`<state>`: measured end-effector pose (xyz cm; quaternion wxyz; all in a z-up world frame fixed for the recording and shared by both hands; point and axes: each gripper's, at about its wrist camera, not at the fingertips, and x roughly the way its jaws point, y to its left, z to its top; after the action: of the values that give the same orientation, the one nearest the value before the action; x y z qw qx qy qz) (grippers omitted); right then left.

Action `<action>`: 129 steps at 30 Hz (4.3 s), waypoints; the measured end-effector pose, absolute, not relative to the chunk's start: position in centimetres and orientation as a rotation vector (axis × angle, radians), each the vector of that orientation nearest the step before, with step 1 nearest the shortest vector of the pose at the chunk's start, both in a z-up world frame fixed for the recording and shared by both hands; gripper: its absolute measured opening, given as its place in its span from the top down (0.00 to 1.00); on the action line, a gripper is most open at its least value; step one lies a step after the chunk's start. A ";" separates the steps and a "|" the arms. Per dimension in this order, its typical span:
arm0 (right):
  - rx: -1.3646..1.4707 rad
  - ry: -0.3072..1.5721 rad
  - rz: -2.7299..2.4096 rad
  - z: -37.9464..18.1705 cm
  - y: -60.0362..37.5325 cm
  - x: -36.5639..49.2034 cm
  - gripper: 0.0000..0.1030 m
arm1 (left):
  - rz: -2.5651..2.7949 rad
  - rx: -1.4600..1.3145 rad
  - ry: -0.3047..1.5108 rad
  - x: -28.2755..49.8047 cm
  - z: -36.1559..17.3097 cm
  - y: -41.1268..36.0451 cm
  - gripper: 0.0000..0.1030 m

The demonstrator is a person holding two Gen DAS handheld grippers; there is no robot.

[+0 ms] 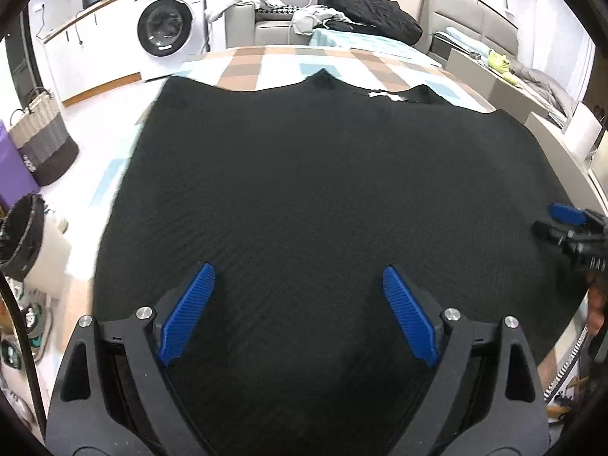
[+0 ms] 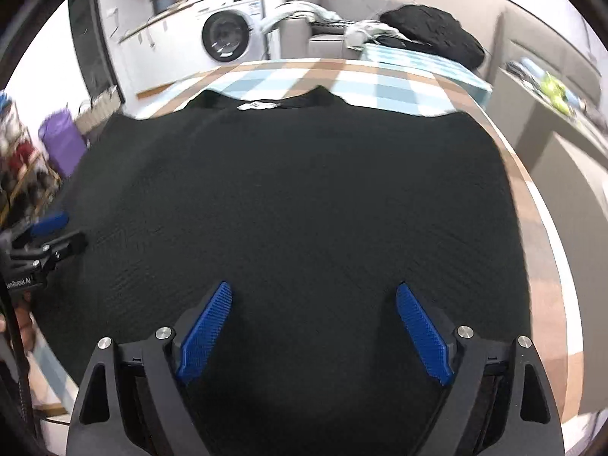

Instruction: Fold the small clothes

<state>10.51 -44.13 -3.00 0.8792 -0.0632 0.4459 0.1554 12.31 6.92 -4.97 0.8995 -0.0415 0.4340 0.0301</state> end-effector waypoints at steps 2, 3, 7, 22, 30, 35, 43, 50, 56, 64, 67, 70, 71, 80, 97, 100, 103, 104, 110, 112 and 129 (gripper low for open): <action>-0.126 0.927 0.280 -3.0 -45.6 10.2 0.14 | 0.082 -0.108 0.884 10.5 -4.7 7.7 0.13; -0.112 0.919 0.285 -2.9 -46.2 9.7 0.14 | 0.075 -0.129 0.871 9.4 -4.6 8.1 0.13; -0.047 0.878 0.319 -2.5 -47.4 7.5 0.13 | 0.095 -0.188 0.812 5.2 -3.6 9.0 0.13; 0.044 0.871 0.454 -1.9 -45.9 3.0 0.13 | 0.200 -0.470 0.757 -3.5 -3.9 14.8 0.24; 0.028 0.875 0.486 -2.2 -45.4 2.7 0.13 | 0.227 -0.448 0.739 -1.8 -5.1 14.2 0.36; 0.027 0.878 0.489 -2.4 -45.4 2.7 0.13 | 0.277 -0.432 0.720 0.1 -5.4 13.6 0.78; 0.039 0.885 0.472 -2.6 -45.9 2.9 0.13 | 0.312 -0.307 0.593 0.3 -3.1 11.1 0.86; 0.037 0.885 0.473 -2.6 -45.8 2.7 0.13 | 0.314 -0.141 0.579 1.1 -2.4 8.4 0.87; 0.035 0.886 0.472 -2.7 -45.9 2.8 0.13 | 0.152 -0.097 0.518 4.7 1.3 3.8 0.87; 0.042 0.883 0.473 -2.7 -46.4 3.0 0.13 | -0.165 0.007 0.526 7.9 2.7 -6.2 0.87; 0.052 0.896 0.477 -2.7 -46.7 3.1 0.13 | -0.300 -0.052 0.628 8.5 0.5 -7.3 0.76; 0.059 0.906 0.476 -2.6 -47.0 3.2 0.13 | -0.380 -0.094 0.701 7.7 -1.1 -7.5 0.57; 0.070 0.910 0.476 -2.5 -47.1 3.2 0.13 | -0.379 -0.095 0.700 7.3 -1.3 -7.3 0.55; 0.196 0.890 0.486 -0.5 -49.2 3.1 0.13 | -0.243 -0.172 0.596 4.0 -0.3 -0.3 0.28; 0.215 0.982 0.675 -1.5 -43.6 6.0 0.82 | -0.144 -0.253 0.662 4.4 -2.1 4.4 0.28; 0.304 0.889 0.748 0.4 -44.7 4.8 0.86 | -0.139 -0.269 0.651 4.2 -1.8 4.8 0.28; 0.335 0.874 0.763 1.6 -45.9 3.1 0.86 | -0.132 -0.285 0.647 4.1 -1.7 5.3 0.28; 0.334 0.887 0.756 1.4 -46.1 2.8 0.86 | -0.134 -0.287 0.649 4.2 -1.7 5.3 0.28; 0.178 1.009 0.611 -2.1 -46.1 3.1 0.68 | -0.172 -0.215 0.722 4.7 -2.7 3.3 0.28; 0.179 0.958 0.575 -1.4 -46.6 3.3 0.57 | -0.173 -0.157 0.727 4.7 -3.0 2.4 0.28; 0.201 0.859 0.732 1.1 -43.5 8.6 0.91 | -0.205 -0.187 0.750 4.9 -3.3 3.0 0.28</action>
<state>8.59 -43.47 1.08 0.8403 0.0950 0.4063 0.3462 4.95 3.03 -3.31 0.9211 -0.0912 0.3651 -0.0999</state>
